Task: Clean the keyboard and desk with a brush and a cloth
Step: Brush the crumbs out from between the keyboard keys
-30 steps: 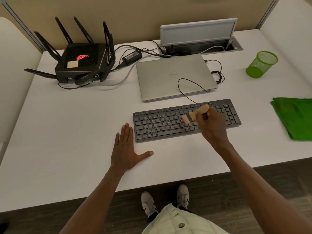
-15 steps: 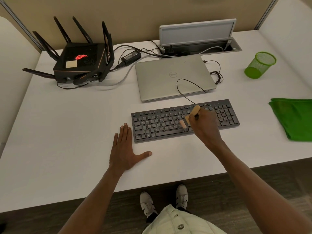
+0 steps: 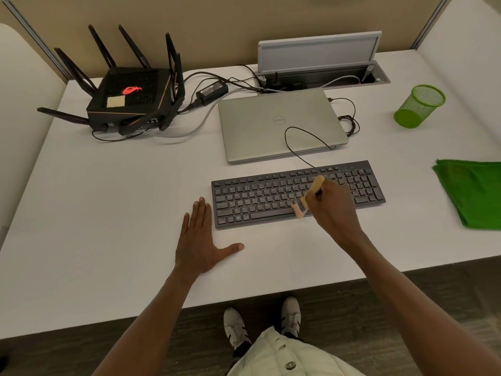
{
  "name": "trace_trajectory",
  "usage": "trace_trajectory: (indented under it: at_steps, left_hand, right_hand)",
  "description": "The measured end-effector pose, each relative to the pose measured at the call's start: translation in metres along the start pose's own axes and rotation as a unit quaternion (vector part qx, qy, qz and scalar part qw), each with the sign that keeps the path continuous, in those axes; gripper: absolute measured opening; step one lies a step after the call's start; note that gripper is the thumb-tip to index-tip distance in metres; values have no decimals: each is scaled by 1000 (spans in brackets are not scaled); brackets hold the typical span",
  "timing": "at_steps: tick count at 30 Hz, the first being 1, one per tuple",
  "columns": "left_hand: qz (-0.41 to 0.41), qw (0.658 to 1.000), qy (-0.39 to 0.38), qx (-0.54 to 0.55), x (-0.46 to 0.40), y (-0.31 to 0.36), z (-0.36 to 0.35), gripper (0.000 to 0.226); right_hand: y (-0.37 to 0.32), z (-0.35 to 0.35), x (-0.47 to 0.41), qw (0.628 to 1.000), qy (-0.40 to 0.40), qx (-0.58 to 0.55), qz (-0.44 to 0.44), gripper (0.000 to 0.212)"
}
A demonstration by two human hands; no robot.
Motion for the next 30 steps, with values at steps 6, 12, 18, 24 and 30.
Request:
trace_trajectory:
  at_steps: [6, 12, 18, 24, 30]
  left_hand:
    - [1, 1000, -3, 0, 0, 0, 0, 143]
    - [0, 1000, 1, -1, 0, 0, 0, 143]
    - [-1, 1000, 0, 1, 0, 1, 1, 143]
    - [2, 1000, 0, -3, 0, 0, 1, 143]
    - [-1, 1000, 3, -1, 0, 1, 1, 143]
  right_hand:
    - [-6, -3, 4, 999, 23, -23, -5, 49]
    - [5, -1, 10, 1000, -1, 0, -24, 40]
    - [-14, -12, -3, 994, -65, 0, 88, 24]
    - [3, -2, -3, 982, -93, 24, 160, 9]
    - [-3, 0, -9, 980, -87, 4, 177, 9]
Point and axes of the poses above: each hand's wrist, its own x-axis away from the middle knuckle, its own z-axis out of the back of the hand, y = z × x, the point moved 6 cm from there along -x, towards the middle knuckle, and after that the axes turned 9 degrees about -z, right-handed, at the moved point
